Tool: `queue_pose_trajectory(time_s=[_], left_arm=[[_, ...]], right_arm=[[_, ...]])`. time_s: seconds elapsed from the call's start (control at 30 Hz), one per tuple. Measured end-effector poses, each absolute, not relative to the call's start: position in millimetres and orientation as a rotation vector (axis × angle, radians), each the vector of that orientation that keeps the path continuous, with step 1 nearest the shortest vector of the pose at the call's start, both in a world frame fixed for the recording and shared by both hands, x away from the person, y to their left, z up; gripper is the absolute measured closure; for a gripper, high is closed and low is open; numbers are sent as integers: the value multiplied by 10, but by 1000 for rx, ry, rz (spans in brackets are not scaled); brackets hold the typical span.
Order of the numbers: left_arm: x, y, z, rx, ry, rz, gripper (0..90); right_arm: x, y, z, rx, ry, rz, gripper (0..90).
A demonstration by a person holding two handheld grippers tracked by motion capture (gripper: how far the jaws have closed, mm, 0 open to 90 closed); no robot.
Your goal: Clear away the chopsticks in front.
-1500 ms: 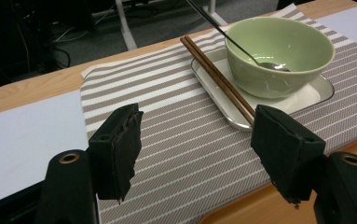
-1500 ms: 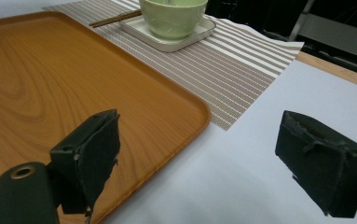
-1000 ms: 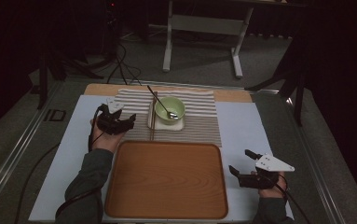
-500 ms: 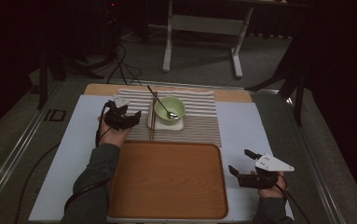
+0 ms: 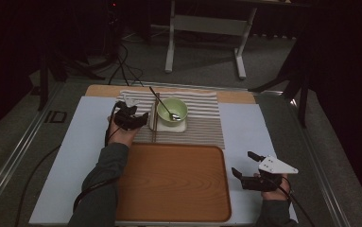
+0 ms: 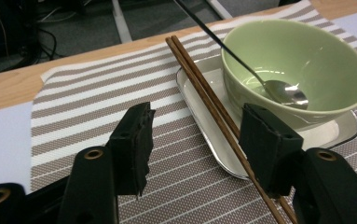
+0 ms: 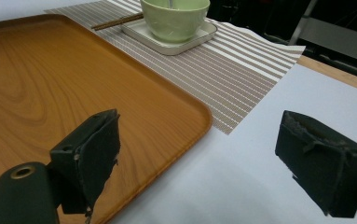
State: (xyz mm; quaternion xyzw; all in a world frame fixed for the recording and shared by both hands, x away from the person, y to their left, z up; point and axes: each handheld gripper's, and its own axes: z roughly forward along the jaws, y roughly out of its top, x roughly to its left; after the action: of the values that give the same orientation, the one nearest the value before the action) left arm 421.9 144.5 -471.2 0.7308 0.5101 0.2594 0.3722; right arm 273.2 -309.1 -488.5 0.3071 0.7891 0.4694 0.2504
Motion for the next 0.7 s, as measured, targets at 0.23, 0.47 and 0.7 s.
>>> queue_pose_trajectory(time_s=[0.23, 0.47, 0.7], left_arm=[[4305, 1331, -4872, 1896, 1327, 599, 527], [4338, 1242, -4959, 1886, 1331, 569, 587], [4450, 1124, -5033, 1904, 1371, 567, 668]], right_arm=[[2738, -3073, -4891, 832, 2153, 1277, 132], [2739, -3078, -4893, 839, 2153, 1276, 134], [2739, -3091, -4890, 838, 2149, 1279, 134]])
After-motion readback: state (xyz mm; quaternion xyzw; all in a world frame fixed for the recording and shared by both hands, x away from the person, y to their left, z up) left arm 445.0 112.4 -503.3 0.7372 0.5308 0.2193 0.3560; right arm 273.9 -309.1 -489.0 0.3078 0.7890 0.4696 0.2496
